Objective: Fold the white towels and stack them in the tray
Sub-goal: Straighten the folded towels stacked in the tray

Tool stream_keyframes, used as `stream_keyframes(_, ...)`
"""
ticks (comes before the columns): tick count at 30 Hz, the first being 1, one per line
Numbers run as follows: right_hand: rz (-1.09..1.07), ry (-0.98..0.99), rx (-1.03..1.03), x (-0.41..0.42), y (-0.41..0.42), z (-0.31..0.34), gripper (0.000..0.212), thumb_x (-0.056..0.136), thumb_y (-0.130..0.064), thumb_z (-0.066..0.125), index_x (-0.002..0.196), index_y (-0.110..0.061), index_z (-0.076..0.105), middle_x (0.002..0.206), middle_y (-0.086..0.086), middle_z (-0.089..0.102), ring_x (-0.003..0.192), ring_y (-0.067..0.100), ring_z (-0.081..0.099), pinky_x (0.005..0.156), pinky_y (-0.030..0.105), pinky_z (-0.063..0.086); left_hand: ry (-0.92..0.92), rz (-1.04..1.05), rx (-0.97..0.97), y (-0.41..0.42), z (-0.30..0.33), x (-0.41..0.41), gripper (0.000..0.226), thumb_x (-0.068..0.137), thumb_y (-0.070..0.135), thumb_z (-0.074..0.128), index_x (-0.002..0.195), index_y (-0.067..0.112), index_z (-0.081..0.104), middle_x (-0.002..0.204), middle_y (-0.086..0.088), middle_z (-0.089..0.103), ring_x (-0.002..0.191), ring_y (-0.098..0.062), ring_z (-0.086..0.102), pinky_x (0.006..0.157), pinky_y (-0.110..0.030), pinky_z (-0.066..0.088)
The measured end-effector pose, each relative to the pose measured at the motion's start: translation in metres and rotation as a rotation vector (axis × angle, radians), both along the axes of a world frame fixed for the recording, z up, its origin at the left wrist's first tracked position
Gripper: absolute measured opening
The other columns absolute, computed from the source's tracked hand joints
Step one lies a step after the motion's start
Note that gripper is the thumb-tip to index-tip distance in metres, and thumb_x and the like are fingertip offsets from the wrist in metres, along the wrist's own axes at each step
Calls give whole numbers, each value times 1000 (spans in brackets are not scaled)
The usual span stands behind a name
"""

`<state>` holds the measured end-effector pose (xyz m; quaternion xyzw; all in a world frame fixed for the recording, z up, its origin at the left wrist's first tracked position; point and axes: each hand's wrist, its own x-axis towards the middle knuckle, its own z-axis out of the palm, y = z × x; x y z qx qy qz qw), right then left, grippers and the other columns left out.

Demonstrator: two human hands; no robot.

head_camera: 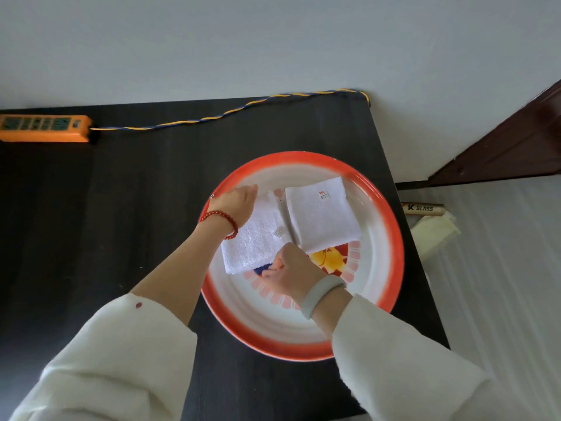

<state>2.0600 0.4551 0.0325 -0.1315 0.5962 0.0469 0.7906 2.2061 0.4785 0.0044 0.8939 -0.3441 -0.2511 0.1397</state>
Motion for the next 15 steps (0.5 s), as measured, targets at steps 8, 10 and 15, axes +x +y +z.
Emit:
stream_keyframes(8,542,128,-723,-61,-60,25,24,89,-15,41,73,-9,59,63,4,63,55,17,55,53,24,36,233,639,-371,44,-12,-30,48,97,26,32,140,6,34,144,-15,35,130,-31,36,109,-43,30)
stream_keyframes(10,438,203,-1065,-65,-87,24,22,87,-13,42,69,-10,55,60,4,56,60,19,49,55,26,35,402,763,-375,48,-23,-28,49,96,28,31,140,7,34,141,-15,40,127,-33,41,107,-43,34)
stream_keyframes(15,559,250,-1026,-47,-135,-6,35,97,-27,33,81,-8,56,75,12,49,65,24,48,57,31,39,659,914,-356,49,-33,-33,51,96,37,33,139,8,38,139,-15,44,126,-33,43,108,-47,33)
